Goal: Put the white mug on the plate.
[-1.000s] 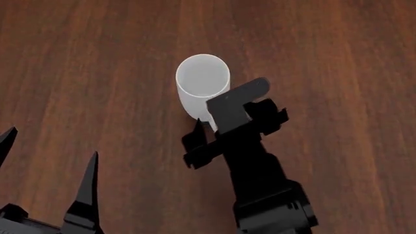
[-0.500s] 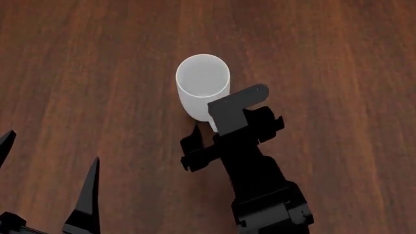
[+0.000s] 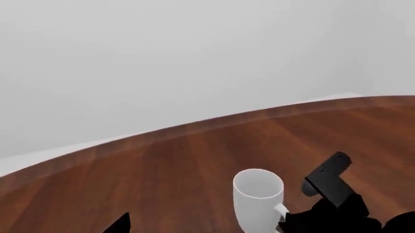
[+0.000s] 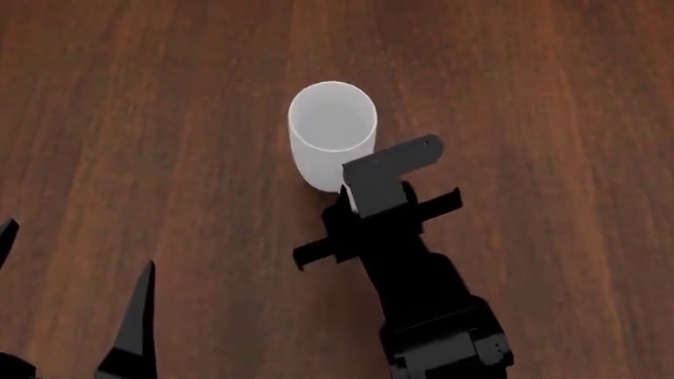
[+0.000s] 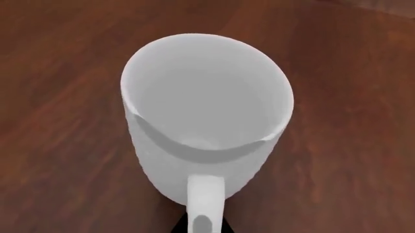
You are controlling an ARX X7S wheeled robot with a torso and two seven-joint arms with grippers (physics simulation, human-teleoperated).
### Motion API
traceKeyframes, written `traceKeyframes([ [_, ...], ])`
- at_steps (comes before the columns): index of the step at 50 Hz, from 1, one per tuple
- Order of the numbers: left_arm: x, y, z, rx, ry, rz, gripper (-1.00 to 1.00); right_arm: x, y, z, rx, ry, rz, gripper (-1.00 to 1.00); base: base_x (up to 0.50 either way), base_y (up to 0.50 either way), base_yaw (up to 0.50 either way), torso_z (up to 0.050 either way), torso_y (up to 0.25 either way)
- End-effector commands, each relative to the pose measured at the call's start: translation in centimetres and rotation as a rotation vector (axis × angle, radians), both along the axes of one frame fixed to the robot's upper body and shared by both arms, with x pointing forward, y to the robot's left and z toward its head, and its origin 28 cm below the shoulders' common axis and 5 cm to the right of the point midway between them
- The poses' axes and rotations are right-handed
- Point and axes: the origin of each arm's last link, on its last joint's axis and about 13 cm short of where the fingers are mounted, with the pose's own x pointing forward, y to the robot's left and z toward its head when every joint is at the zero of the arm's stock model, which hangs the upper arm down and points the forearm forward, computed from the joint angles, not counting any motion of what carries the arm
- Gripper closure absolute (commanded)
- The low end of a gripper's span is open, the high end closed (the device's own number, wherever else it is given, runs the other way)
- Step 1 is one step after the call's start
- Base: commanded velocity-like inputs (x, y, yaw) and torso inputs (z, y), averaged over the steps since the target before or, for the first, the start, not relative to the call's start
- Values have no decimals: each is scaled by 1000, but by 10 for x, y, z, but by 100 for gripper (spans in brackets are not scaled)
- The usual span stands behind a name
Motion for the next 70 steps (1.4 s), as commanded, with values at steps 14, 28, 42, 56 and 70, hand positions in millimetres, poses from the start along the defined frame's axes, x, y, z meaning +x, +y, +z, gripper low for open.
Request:
traceKeyframes([
  [14,14,3,-9,28,12,15,-100,-96,-38,53,38,-296,-86,100,0,0,0,-10,169],
  [28,17,3,-11,33,18,8,-100,-148,-55,66,33,-372,-164,100,-6,0,0,-16,250],
  [42,24,6,-15,30,27,7,-100,-183,-58,46,51,-341,-214,100,-2,0,0,-16,250],
  [56,32,8,-17,32,32,10,-100,-211,-63,25,95,-294,-281,100,0,0,0,-16,250],
  [70,48,12,-25,3,70,26,-100,-239,-71,13,86,-274,-379,100,0,0,0,-5,77],
])
